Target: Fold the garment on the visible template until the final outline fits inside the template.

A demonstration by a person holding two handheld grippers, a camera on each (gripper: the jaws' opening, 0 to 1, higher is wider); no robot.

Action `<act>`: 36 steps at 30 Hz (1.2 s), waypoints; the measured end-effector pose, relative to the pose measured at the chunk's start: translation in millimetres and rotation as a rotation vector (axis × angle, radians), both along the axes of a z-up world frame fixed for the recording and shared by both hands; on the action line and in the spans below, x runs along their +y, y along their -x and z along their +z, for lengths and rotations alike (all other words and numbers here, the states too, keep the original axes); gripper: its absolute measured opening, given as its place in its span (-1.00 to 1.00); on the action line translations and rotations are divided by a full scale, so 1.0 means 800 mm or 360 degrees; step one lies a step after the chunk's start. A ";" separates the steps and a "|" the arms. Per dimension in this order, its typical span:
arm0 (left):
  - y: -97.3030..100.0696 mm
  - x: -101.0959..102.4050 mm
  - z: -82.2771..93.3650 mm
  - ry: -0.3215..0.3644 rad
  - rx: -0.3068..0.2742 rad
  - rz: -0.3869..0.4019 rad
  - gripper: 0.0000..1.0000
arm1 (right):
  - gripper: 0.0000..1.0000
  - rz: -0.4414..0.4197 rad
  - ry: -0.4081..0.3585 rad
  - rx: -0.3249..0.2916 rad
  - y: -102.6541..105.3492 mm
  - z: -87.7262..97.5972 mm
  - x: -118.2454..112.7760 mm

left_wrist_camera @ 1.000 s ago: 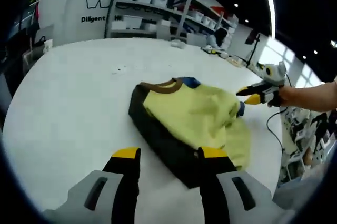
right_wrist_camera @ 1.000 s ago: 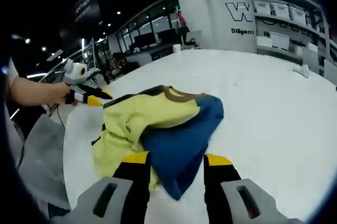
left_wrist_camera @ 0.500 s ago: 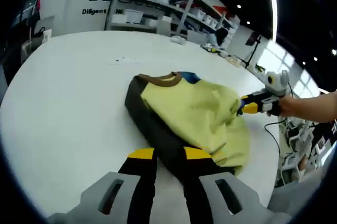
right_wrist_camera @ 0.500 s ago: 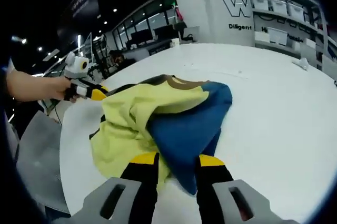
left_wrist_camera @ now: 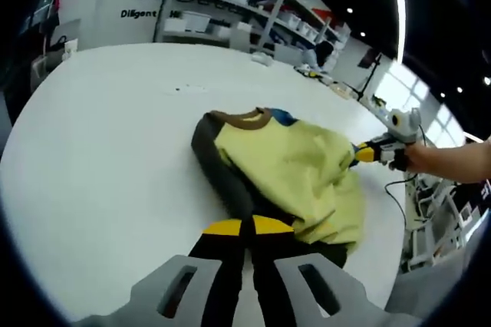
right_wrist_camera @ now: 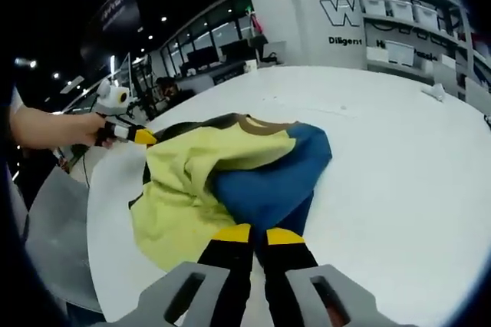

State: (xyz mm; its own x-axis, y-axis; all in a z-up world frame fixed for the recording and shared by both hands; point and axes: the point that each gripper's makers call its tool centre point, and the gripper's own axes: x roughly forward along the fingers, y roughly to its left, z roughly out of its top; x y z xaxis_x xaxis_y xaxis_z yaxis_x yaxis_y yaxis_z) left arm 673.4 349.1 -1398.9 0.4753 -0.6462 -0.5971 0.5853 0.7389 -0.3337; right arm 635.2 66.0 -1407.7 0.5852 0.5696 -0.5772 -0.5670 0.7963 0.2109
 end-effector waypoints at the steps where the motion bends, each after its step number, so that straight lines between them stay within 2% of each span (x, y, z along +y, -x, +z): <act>1: -0.003 0.005 0.001 -0.0011 -0.0004 0.0001 -0.98 | -1.00 -0.0001 0.0005 -0.0011 -0.001 0.002 -0.001; 9: -0.023 0.040 0.007 -0.0099 -0.0030 0.0003 -0.98 | -1.00 -0.0028 0.0035 -0.0020 -0.012 0.005 -0.022; 15: -0.031 0.061 0.001 -0.0299 -0.0071 -0.0144 -0.98 | -1.00 -0.0064 0.0028 -0.0011 -0.021 0.005 -0.041; 25: -0.053 0.079 -0.005 -0.0401 -0.0062 -0.0103 -0.98 | -1.00 -0.0089 0.0081 0.0013 -0.027 0.006 -0.065; 36: -0.067 0.104 -0.016 -0.0517 -0.0072 -0.0090 -0.98 | -1.00 -0.0012 0.0198 0.0034 -0.036 0.012 -0.096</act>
State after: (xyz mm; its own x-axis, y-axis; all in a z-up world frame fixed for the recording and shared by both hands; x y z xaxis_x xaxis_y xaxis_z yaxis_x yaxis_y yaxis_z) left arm 726.6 432.0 -1412.0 0.4750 -0.4518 -0.7551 0.6373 0.7684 -0.0589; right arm 664.4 -10.7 -1398.1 0.5761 0.4883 -0.6555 -0.5571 0.8214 0.1224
